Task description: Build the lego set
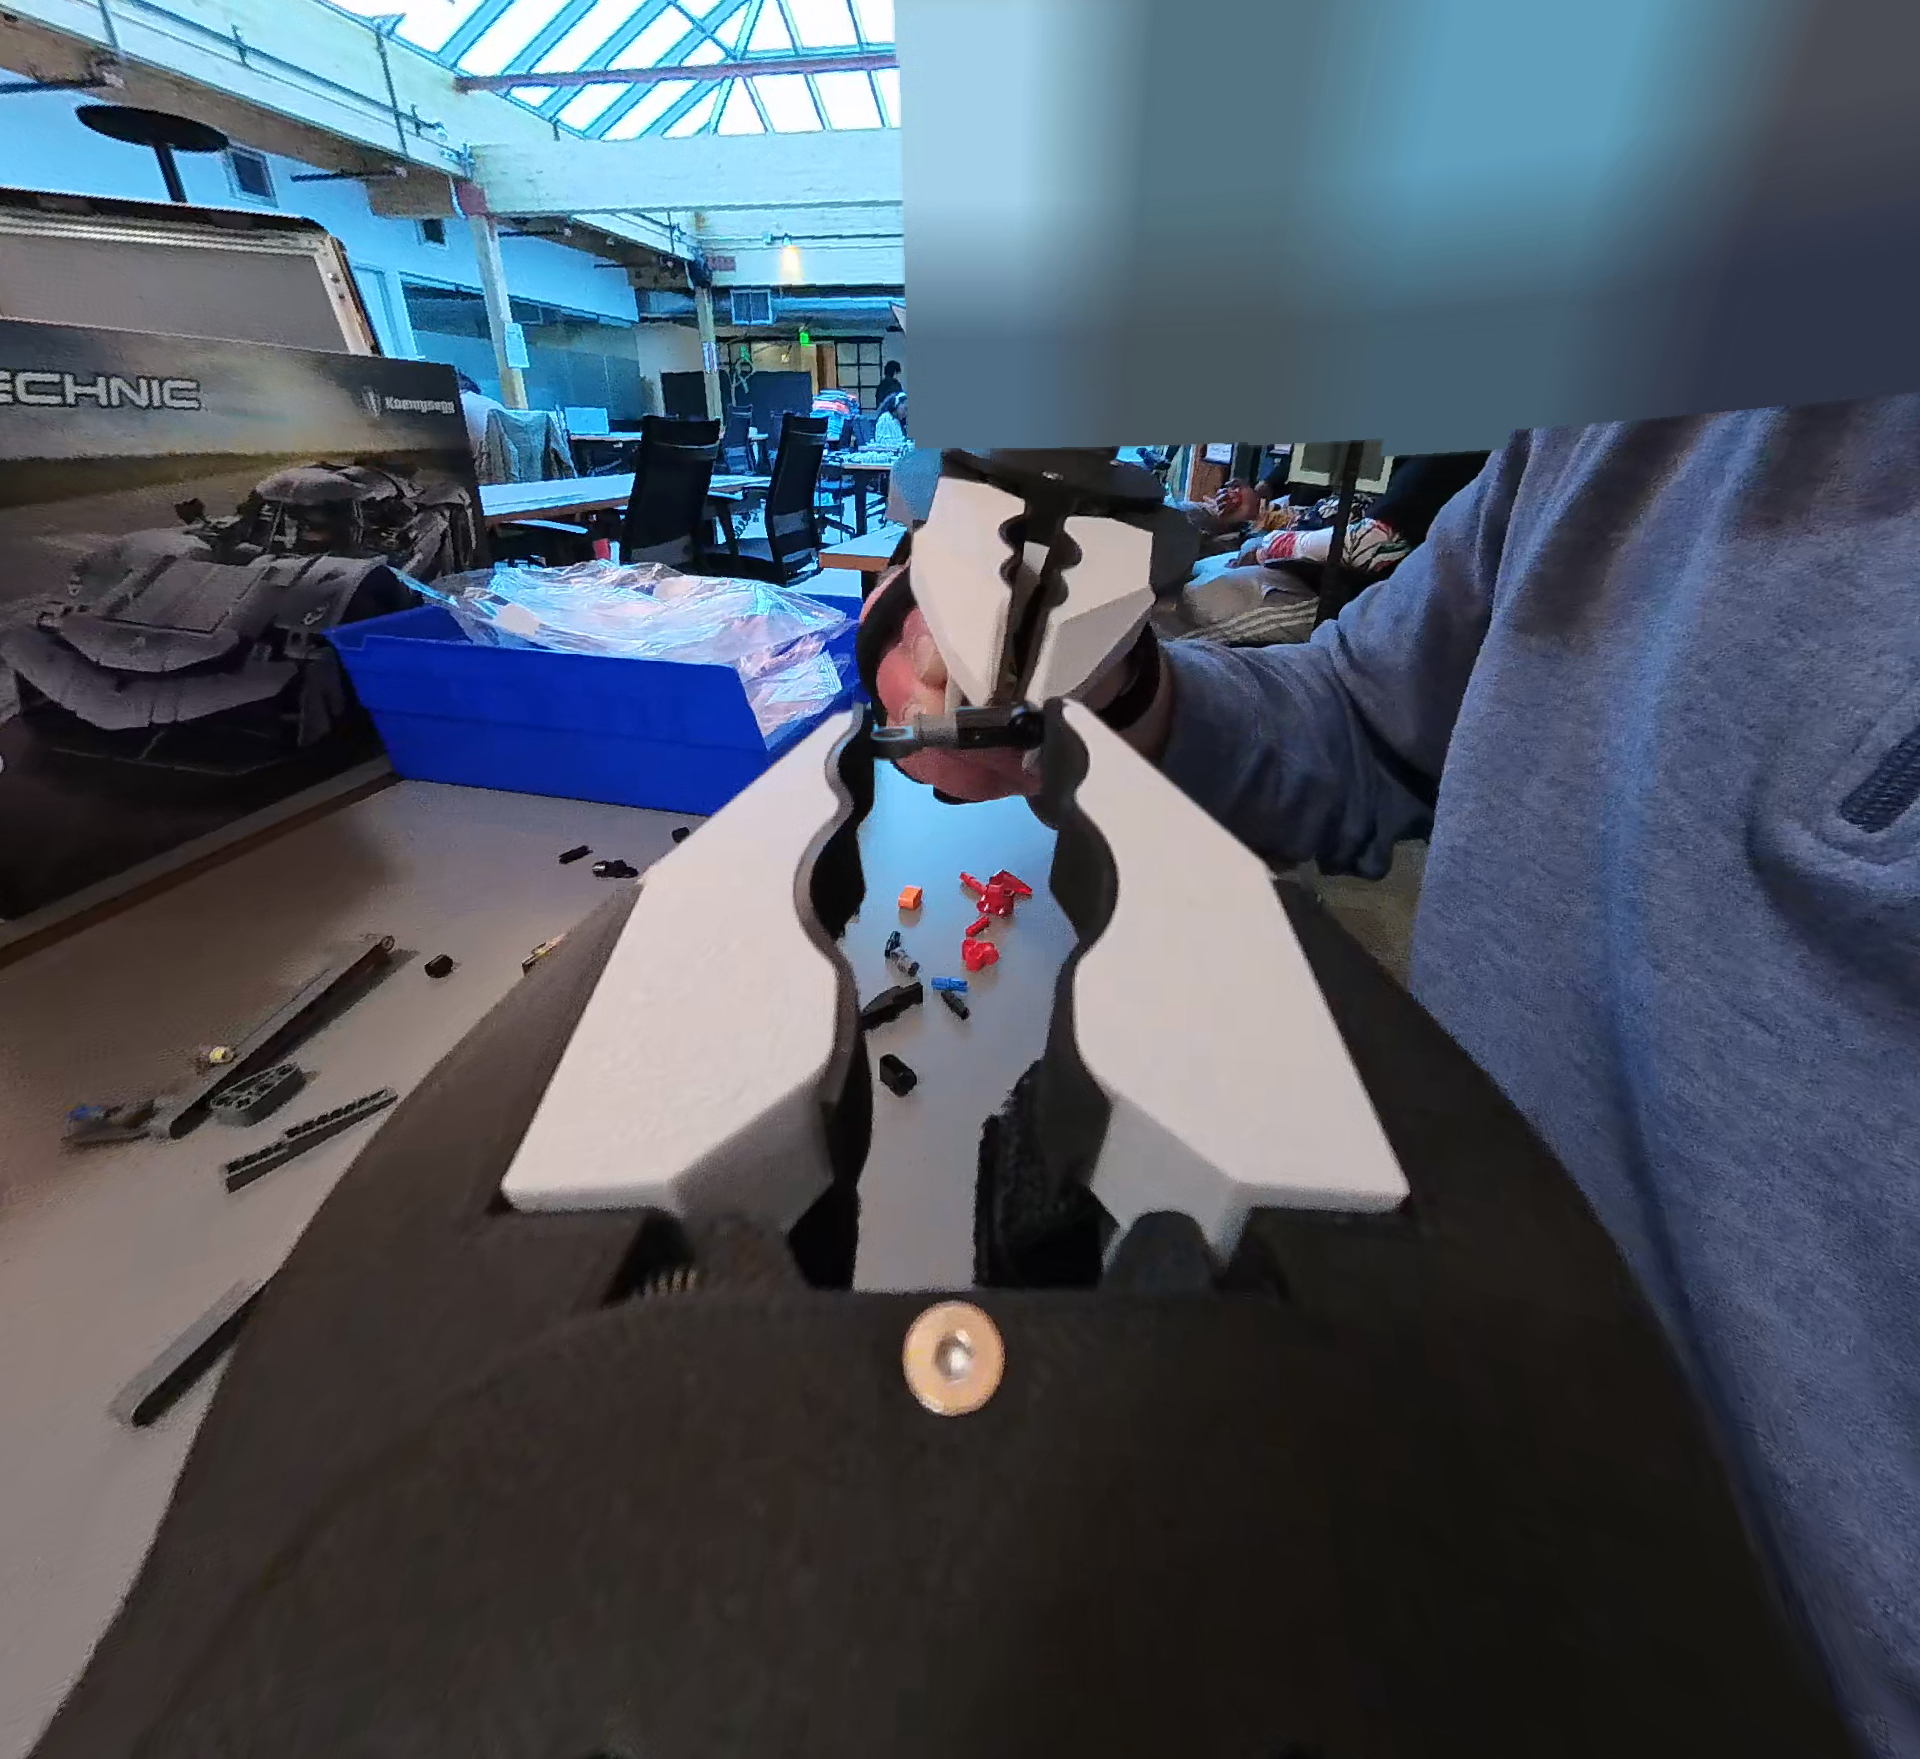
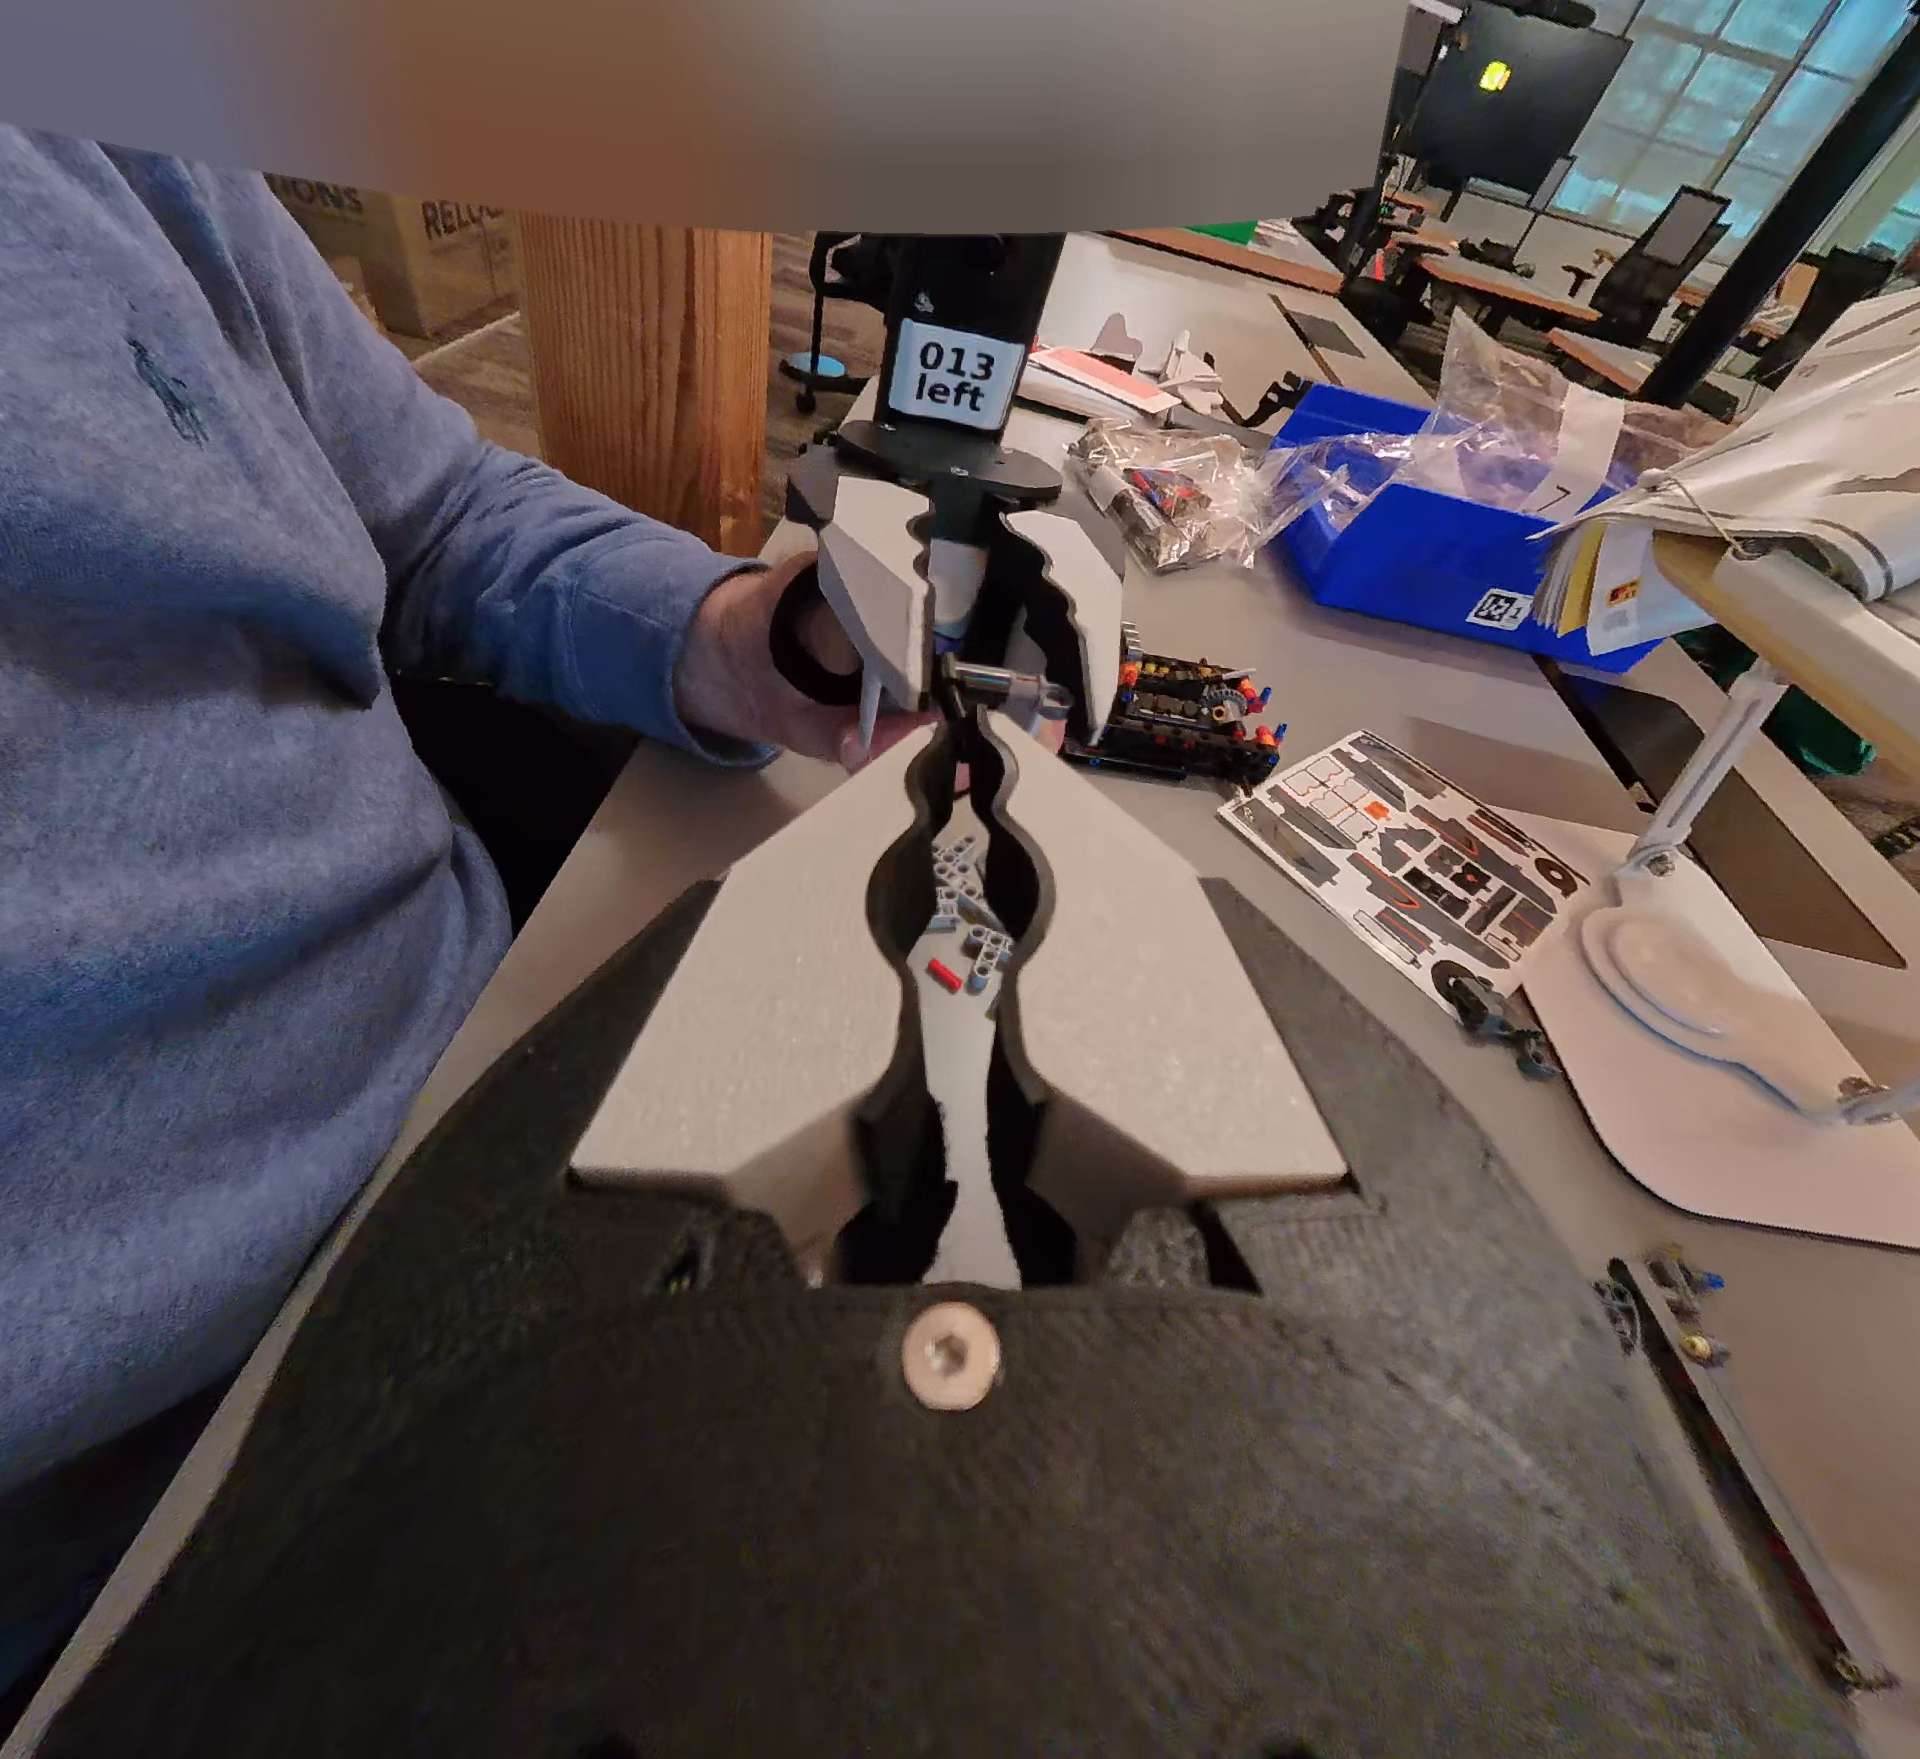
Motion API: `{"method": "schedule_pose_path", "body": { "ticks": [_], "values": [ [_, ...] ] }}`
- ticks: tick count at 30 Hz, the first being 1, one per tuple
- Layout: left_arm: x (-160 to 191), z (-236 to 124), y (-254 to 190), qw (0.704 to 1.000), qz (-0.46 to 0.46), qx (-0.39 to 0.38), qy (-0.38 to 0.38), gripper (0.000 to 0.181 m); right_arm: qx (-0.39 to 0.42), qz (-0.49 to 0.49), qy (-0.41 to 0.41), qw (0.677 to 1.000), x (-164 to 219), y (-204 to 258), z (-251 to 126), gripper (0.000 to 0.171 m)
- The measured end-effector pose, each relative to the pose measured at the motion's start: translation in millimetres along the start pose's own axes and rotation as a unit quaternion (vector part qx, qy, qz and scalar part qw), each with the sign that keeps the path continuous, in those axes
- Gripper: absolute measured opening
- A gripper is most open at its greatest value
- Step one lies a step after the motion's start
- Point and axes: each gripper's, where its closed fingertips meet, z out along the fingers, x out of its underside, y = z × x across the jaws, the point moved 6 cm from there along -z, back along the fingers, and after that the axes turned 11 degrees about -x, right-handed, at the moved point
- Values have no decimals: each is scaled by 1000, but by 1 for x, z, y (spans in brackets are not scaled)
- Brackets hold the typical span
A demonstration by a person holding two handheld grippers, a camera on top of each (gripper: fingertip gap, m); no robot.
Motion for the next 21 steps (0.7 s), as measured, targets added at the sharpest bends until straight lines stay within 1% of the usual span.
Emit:
{"method": "schedule_pose_path", "body": {
  "ticks": [3, 7, 11, 14, 21],
  "values": [
    [-1, 1, -1, 1000, 0, 0, -3, 30, 6, -6, 2, 1000, -2, 1, -1, 0],
    [-1, 1, 0, 1000, 19, -13, 11, 31, 21, -18, 22, 999, -1, 1, -1, 0],
    [0, 1, 2, 997, 57, -37, 39, 30, 48, -44, 65, 996, 0, 1, 0, 0],
    [1, 2, 3, 994, 80, -49, 56, 30, 55, -47, 76, 994, 2, 0, 1, 0],
    [3, 1, 5, 992, 87, -60, 64, 30, 71, -53, 91, 992, 6, -1, 3, 0]
  ]
}}
